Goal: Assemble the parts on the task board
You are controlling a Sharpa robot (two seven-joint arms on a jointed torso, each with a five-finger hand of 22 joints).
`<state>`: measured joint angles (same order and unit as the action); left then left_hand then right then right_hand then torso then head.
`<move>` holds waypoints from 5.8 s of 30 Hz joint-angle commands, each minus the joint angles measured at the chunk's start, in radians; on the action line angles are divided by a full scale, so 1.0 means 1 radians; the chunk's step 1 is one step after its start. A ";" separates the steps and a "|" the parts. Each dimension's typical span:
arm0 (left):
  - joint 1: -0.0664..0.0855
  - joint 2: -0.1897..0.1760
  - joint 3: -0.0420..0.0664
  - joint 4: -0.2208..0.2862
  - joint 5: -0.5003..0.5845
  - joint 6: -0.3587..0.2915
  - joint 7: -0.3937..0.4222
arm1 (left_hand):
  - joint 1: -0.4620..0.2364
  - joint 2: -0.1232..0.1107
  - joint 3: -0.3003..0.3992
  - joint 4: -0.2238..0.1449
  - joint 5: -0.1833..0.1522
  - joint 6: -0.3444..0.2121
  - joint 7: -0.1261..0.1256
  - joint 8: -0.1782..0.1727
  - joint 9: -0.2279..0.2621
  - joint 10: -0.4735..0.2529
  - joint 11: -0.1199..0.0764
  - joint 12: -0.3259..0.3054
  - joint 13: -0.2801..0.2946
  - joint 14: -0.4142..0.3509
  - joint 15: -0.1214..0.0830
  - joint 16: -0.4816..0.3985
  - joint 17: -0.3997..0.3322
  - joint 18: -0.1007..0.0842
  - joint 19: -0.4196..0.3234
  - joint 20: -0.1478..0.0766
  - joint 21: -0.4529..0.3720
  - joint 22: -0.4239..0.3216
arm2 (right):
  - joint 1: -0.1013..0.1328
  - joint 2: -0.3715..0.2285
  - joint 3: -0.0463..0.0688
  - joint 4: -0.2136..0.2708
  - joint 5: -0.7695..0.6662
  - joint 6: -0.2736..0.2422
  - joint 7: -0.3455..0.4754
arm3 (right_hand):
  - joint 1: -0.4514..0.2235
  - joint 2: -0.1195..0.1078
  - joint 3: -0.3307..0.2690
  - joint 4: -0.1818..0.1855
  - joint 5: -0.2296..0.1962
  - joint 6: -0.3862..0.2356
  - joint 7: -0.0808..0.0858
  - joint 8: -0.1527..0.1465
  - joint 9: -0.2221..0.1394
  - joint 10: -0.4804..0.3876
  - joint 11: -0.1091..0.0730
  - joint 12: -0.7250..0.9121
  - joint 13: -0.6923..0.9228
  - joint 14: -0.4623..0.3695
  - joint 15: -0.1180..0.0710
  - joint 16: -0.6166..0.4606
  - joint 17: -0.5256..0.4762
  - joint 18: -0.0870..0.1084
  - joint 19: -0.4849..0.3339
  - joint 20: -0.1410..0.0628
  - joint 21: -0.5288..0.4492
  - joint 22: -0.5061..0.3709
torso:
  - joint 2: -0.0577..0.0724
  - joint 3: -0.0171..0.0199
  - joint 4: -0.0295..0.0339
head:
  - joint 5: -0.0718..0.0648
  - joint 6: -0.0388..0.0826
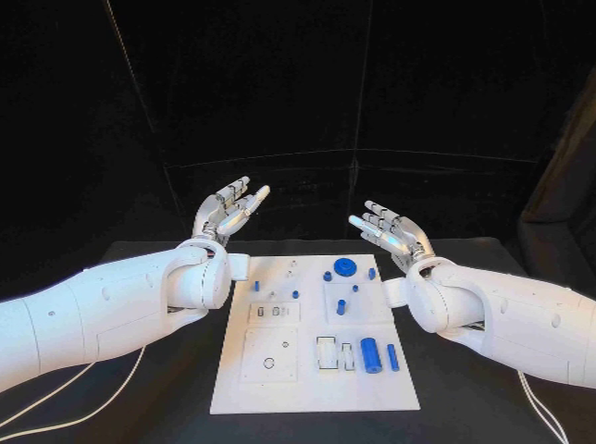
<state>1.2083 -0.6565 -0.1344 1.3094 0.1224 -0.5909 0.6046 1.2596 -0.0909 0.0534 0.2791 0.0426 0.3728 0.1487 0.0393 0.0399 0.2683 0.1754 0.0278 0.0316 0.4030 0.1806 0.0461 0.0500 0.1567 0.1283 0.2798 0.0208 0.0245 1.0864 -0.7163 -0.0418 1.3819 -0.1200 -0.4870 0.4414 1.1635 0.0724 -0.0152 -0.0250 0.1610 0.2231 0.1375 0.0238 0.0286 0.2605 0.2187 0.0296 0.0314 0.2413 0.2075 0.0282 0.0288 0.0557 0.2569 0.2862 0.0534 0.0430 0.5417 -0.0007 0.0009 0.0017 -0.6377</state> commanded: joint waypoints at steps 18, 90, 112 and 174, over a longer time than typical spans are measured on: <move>0.010 -0.044 -0.001 -0.003 -0.008 0.166 0.040 | 0.052 0.078 -0.051 -0.043 0.006 0.493 0.102 0.094 0.045 0.625 0.028 0.135 0.051 0.587 -0.021 0.189 0.073 0.029 0.613 -0.001 0.239 0.110 | 0.078 -0.008 -0.007 -0.100 -0.481 0.091 -0.053 | 0.186 0.029 0.038 -0.186 0.004 0.673 0.102 0.078 0.039 0.721 -0.030 0.083 0.031 0.774 -0.052 0.107 0.036 0.130 0.509 -0.010 0.211 0.068 | 0.062 0.0082 0.0078 | 0.003 0.008; 0.007 -0.187 -0.002 0.280 -0.179 0.269 -0.074 | 0.108 0.137 -0.068 -0.222 0.010 0.630 0.051 0.042 0.025 0.859 -0.045 0.122 0.038 0.887 -0.120 0.313 0.278 0.026 0.926 -0.104 0.293 0.105 | 0.185 0.087 -0.006 -0.123 -1.450 0.355 -0.487 | 0.133 -0.012 0.227 -0.251 -0.037 0.797 0.038 0.043 0.037 0.875 -0.116 0.066 0.032 1.261 -0.196 1.202 0.994 0.096 0.920 -0.173 1.046 0.657 | 0.217 -0.0056 0.0496 | -0.048 0.015; 0.007 -0.191 -0.002 0.281 -0.177 0.266 -0.081 | 0.106 0.136 -0.063 -0.233 0.010 0.624 0.054 0.038 0.025 0.851 -0.043 0.122 0.038 0.880 -0.118 0.319 0.290 0.026 0.927 -0.103 0.291 0.103 | 0.185 0.098 -0.006 -0.136 -1.443 0.333 -0.499 | 0.126 -0.009 0.355 -0.241 -0.079 0.850 0.020 0.048 0.039 0.937 -0.134 0.067 0.034 1.253 -0.208 1.257 1.035 0.090 0.912 -0.182 1.114 0.726 | 0.219 -0.0038 0.0490 | -0.047 0.013; 0.014 -0.200 -0.002 0.287 -0.171 0.275 -0.093 | 0.114 0.138 -0.046 -0.256 0.010 0.623 0.054 0.038 0.026 0.847 -0.043 0.126 0.037 0.870 -0.119 0.329 0.308 0.026 0.929 -0.104 0.289 0.101 | 0.191 0.315 -0.005 -0.313 -1.456 0.174 -0.542 | 0.095 -0.056 0.407 -0.207 -0.084 0.850 0.023 0.041 0.038 0.940 -0.131 0.053 0.034 1.258 -0.205 1.298 1.076 0.081 0.926 -0.178 1.162 0.787 | 0.240 -0.0120 0.0662 | -0.038 0.032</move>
<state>1.2202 -0.8579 -0.1372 1.5942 -0.0505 -0.3309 0.5154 1.3748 0.0462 0.0061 0.0273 0.0464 0.9971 0.1982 0.0815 0.0664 1.1204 0.1325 0.1539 0.0704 1.2829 0.0610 0.3715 0.3576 0.1698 1.0529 0.1756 0.3157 0.1270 1.2779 -0.4035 -0.0461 1.0702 -1.5573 -0.3344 -0.0771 1.2565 0.0251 0.3876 -0.2328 0.0782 1.0714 0.1579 0.0688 0.0656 1.1970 0.0841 0.0876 0.0663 1.4670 0.0053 1.3220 1.1042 0.1552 1.1796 0.1051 1.2095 0.8288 0.7815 -0.0128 0.0675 -0.0353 -0.6042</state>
